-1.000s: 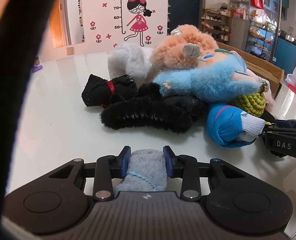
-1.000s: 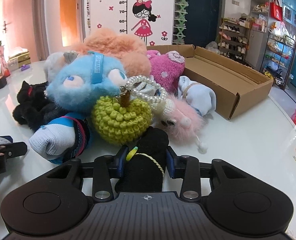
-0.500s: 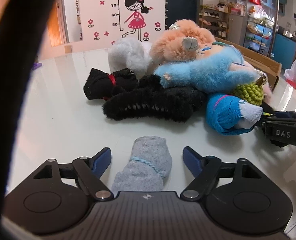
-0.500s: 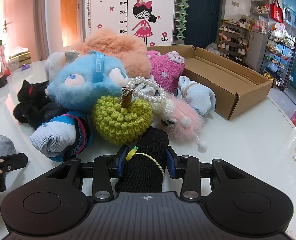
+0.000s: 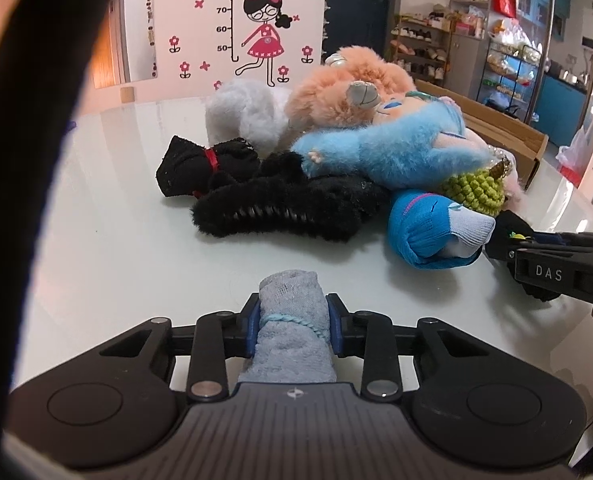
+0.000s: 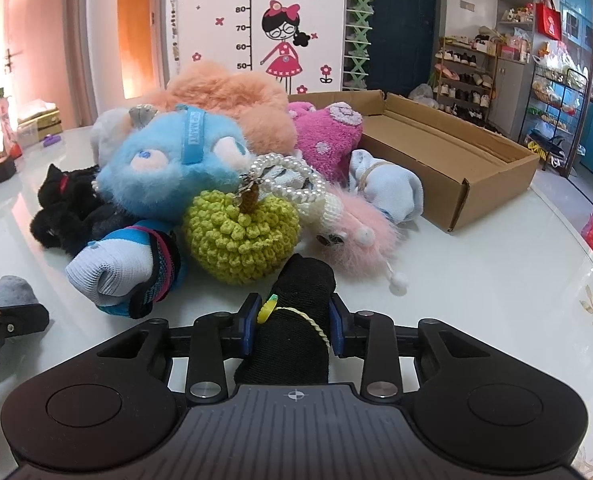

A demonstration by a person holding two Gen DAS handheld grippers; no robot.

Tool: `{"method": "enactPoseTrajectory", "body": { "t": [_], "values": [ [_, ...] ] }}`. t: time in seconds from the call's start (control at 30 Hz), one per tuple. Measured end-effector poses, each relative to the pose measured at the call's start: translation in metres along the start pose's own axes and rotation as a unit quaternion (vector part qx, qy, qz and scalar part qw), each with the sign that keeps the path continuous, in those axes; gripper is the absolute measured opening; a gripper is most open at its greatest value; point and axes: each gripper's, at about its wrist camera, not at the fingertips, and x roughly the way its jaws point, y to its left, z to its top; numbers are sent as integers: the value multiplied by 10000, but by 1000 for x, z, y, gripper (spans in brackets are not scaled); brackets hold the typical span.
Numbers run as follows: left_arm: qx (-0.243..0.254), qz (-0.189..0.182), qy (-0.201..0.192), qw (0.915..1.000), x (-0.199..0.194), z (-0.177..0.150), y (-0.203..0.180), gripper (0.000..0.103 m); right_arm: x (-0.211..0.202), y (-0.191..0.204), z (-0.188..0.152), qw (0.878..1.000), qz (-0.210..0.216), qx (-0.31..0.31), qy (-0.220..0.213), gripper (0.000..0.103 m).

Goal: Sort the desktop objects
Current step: 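Lift both socks and carry them toward the cardboard box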

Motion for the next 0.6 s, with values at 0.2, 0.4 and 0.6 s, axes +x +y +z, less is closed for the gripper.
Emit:
{"method": "enactPoseTrajectory", "body": {
  "t": [0.2,0.4,0.6],
  "values": [
    [10,-49,50,10000,-8,-2,-3,29,-9,-7,0,9999,28,100,-121,40],
    [-189,251,1,9995,-20,8,-7,28,-18,-13,0,9996,103,179,-187,40],
    [-52,329,33,9994,-26,26,-18,29,-29,-22,3,9987,215,420,-191,39]
  ]
}}
